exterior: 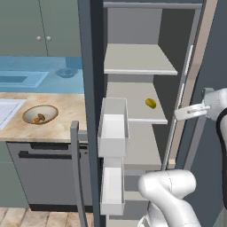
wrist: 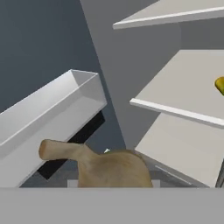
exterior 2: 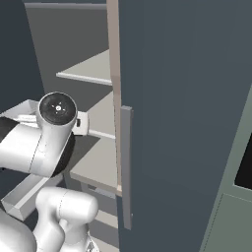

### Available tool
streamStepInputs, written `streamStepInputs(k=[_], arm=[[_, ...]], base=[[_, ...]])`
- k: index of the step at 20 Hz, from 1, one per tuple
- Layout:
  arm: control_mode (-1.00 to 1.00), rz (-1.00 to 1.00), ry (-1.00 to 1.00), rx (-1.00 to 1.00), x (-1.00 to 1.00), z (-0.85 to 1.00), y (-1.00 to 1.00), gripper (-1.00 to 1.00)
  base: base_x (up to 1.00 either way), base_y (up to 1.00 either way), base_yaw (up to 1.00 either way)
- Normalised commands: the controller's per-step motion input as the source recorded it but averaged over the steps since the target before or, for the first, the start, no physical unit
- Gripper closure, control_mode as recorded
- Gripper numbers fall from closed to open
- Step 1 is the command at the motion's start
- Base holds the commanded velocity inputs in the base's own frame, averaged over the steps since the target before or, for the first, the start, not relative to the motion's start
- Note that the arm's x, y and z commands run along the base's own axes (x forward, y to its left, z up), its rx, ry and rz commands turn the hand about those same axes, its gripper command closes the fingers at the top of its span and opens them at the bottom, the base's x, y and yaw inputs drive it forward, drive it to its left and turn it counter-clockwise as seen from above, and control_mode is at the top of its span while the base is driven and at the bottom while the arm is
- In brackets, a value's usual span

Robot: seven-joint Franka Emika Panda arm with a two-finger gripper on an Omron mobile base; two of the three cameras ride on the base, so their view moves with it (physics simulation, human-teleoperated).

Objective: Take the garlic, mango, and mushroom from the freezer and place them in the bowl on the counter.

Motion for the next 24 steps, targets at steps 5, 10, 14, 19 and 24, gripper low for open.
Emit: streamStepInputs(k=[5, 10, 14, 19, 24], arm=[[-1.0, -0.03, 0.0, -0.02, -0.48, -0.11, 0.0, 1.0], [-1.0, 0.0, -0.18, 0.0, -0.55, -0.01, 0.0, 1.0], [-1.0, -0.01, -0.24, 0.0, -0.33, 0.0, 0.0, 1.0], [-1.0, -0.03, -0.2, 0.0, -0.47, 0.0, 0.0, 1.0], [1.0, 0.0, 0.0, 0.0, 0.0, 0.0, 0.0, 1.0]], base=[[0.0, 0.0, 0.0], [0.0, 0.0, 0.0], [0.0, 0.0, 0.0], [0.0, 0.0, 0.0], [-0.77, 0.15, -0.02]])
